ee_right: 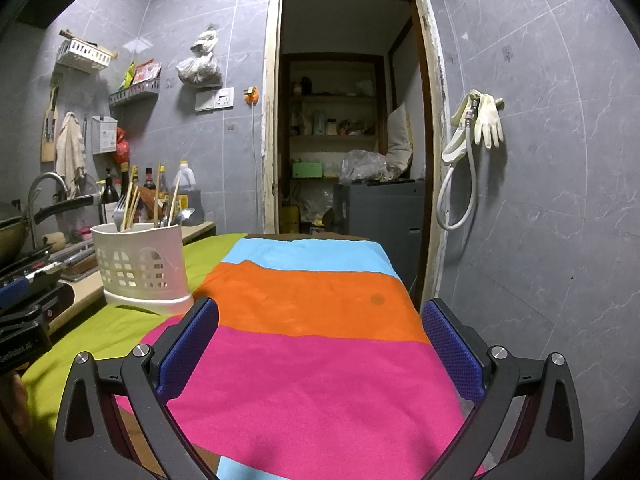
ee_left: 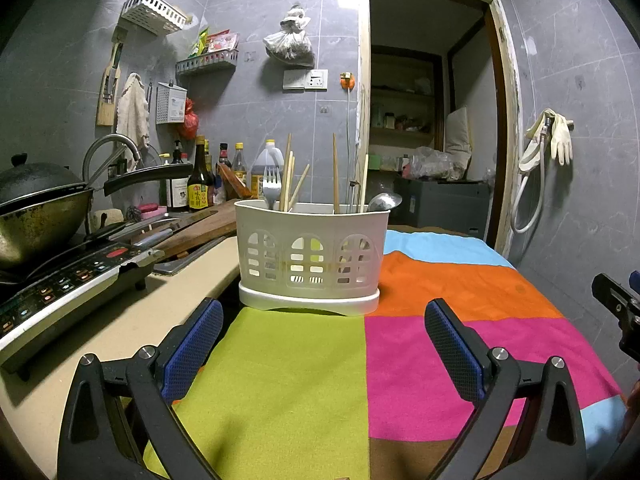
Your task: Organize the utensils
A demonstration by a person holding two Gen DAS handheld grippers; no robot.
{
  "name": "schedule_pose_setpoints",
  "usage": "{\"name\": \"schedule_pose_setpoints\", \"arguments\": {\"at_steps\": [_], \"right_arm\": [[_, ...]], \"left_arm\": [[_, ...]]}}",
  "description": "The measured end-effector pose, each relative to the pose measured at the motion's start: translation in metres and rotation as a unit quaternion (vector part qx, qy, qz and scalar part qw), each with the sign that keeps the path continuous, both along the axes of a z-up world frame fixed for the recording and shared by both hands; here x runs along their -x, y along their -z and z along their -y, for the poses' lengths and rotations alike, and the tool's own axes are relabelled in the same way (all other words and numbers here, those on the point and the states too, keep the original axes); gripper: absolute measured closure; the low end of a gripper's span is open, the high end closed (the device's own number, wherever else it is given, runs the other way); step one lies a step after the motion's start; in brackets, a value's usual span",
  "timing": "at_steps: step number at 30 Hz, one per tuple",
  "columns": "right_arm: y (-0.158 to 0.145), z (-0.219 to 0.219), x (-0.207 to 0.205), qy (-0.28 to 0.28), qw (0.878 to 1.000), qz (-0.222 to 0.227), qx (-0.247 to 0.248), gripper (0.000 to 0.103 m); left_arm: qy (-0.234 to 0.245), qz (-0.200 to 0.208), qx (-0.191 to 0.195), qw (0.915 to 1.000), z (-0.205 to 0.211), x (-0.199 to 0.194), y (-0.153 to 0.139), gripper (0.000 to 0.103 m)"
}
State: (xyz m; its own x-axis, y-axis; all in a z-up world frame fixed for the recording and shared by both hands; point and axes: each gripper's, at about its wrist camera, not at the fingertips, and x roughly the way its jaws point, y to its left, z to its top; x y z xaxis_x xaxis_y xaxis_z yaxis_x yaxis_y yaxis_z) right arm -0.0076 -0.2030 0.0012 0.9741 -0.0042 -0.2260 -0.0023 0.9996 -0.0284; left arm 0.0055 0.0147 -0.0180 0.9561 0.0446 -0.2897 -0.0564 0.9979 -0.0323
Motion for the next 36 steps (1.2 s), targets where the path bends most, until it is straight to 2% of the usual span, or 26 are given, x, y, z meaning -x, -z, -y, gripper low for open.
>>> {"name": "schedule_pose_setpoints", "arguments": {"at_steps": [18,36], "right_arm": [[0.004,-0.004,0.000,-0.001,1.000,-0.005,-0.002,0.000],[0.012,-0.012,0.000,-0.003,1.000,-0.015,-0.007,0.000]], "left_arm": [[0.009,-0.009,0.004,0.9999,-0.006,-0.003,0.003,0.004],[0.007,-0.012,-0.019,0.9997,-0.006,-0.006,0.007,0.004]]}}
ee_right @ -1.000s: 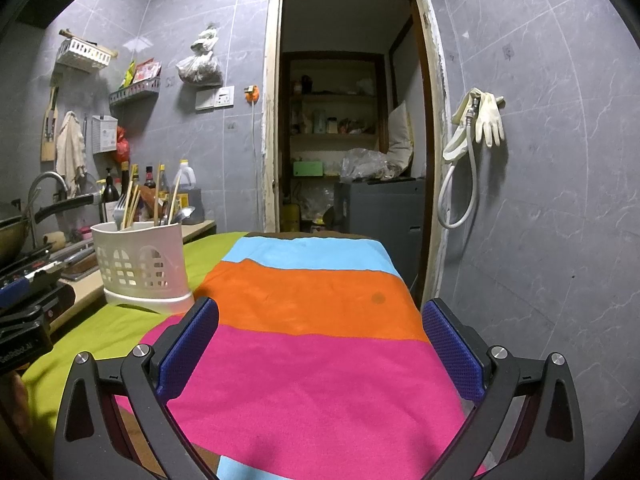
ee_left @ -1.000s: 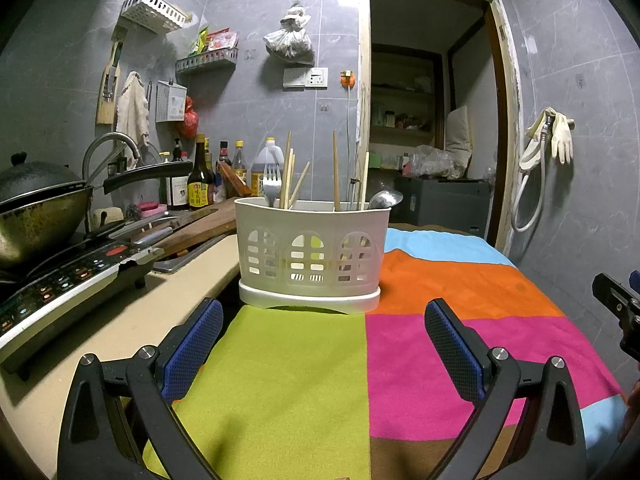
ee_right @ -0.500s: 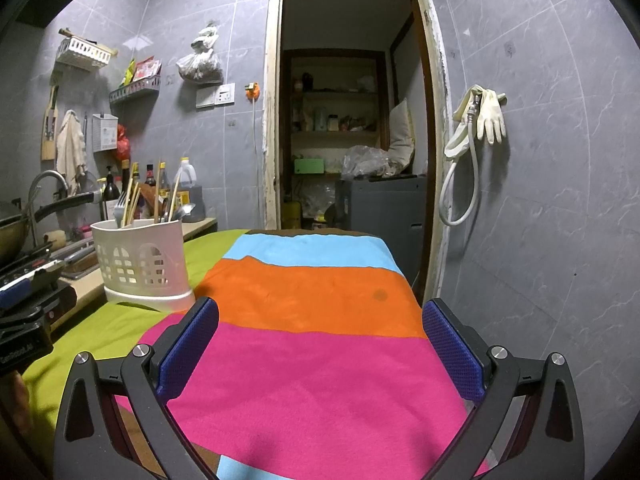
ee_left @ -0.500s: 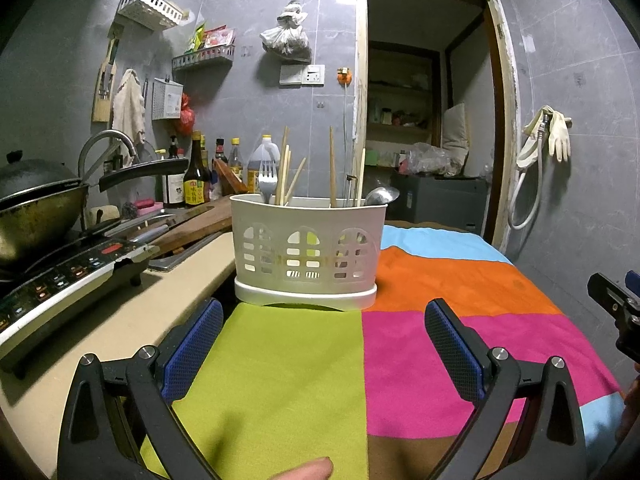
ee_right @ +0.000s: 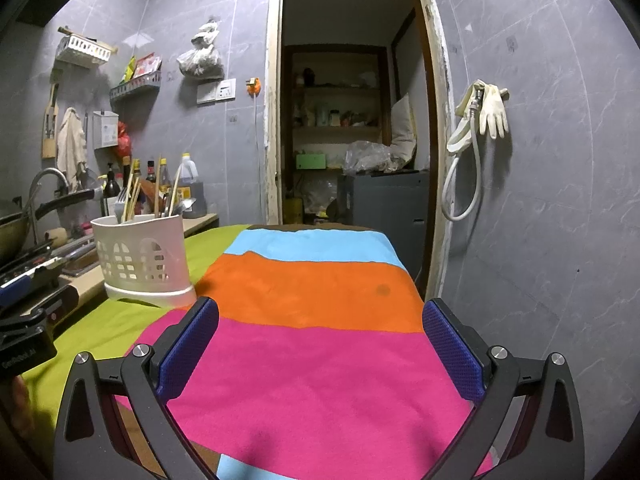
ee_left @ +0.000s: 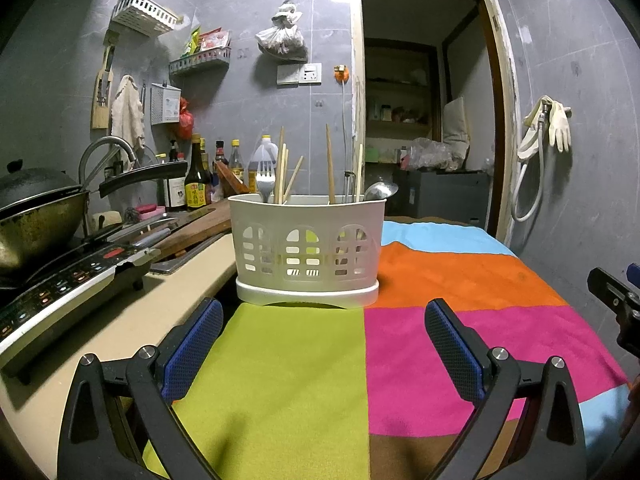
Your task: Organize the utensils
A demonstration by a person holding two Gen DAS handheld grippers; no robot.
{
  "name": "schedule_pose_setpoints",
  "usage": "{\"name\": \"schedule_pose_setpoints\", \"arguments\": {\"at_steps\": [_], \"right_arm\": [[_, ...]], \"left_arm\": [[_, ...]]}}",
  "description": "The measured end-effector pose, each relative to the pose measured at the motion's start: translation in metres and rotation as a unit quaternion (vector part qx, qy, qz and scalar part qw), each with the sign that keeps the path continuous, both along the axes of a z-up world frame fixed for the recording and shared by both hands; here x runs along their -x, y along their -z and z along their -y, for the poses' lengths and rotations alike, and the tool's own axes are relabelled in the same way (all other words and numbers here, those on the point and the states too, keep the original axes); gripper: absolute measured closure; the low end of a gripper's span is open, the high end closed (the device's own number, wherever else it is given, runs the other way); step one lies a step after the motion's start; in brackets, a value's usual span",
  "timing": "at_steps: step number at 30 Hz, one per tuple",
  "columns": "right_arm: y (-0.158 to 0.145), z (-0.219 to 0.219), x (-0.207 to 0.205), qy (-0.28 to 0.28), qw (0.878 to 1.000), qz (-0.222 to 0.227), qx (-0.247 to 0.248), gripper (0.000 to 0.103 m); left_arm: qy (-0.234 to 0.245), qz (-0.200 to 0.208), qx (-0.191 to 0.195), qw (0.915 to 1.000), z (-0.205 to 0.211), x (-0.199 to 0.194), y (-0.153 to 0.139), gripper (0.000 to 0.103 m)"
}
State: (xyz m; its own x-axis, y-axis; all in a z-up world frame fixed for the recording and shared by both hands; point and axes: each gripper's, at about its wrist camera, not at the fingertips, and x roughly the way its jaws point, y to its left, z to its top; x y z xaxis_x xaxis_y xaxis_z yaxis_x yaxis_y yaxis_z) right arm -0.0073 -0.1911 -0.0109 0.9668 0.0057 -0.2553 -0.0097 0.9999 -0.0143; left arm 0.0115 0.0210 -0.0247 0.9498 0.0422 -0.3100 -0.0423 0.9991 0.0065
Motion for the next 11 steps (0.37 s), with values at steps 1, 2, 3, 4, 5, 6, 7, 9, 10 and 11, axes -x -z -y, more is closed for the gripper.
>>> {"name": "schedule_pose_setpoints", "arguments": {"at_steps": [1,2,3,4,5,6,7,9,10,11], "right_arm": [[0.0010,-0.0020,0.0015,0.000,1.000,-0.001,0.000,0.000],[0.0013,-0.0013,0.0010,-0.001,1.000,-0.002,-0.001,0.000],[0.0014,0.0000,0.0002,-0.001,1.000,-0.003,-0.001,0.000],[0.0024,-0.0021,0.0020,-0.002,1.000,-0.004,-0.001,0.000],[0.0023,-0.0016,0.0011,-0.002,1.000,-0.005,-0.002,0.000],[0.0026,-0.0023,0.0012,-0.003,1.000,-0.006,-0.002,0.000],[0.0023,-0.0016,0.0008,-0.003,1.000,-0.007,-0.002,0.000],[0.0023,-0.0015,0.0005,-0.003,1.000,-0.008,-0.003,0.000],[0.0023,-0.0018,0.0007,-0.003,1.000,-0.008,-0.003,0.000],[0.0023,-0.0021,0.0010,-0.003,1.000,-0.008,-0.002,0.000]], "left_arm": [[0.000,-0.001,0.000,1.0000,-0.0004,-0.0001,0.0001,0.004],[0.000,-0.001,0.001,1.0000,0.0000,-0.0004,0.0000,0.004],[0.000,-0.002,0.001,1.0000,-0.0008,-0.0006,0.0002,0.004],[0.000,-0.003,0.001,1.0000,-0.0010,-0.0008,0.0005,0.004],[0.000,-0.004,0.001,1.0000,0.0000,-0.0015,0.0009,0.004],[-0.001,-0.005,0.000,1.0000,-0.0005,-0.0016,0.0012,0.004],[-0.001,-0.005,-0.001,1.0000,-0.0004,-0.0018,0.0016,0.004],[0.000,-0.006,-0.001,1.0000,-0.0007,-0.0021,0.0017,0.004],[0.000,-0.005,0.000,1.0000,-0.0008,-0.0020,0.0019,0.004],[0.000,-0.006,0.000,1.0000,-0.0001,-0.0023,0.0020,0.004]]}}
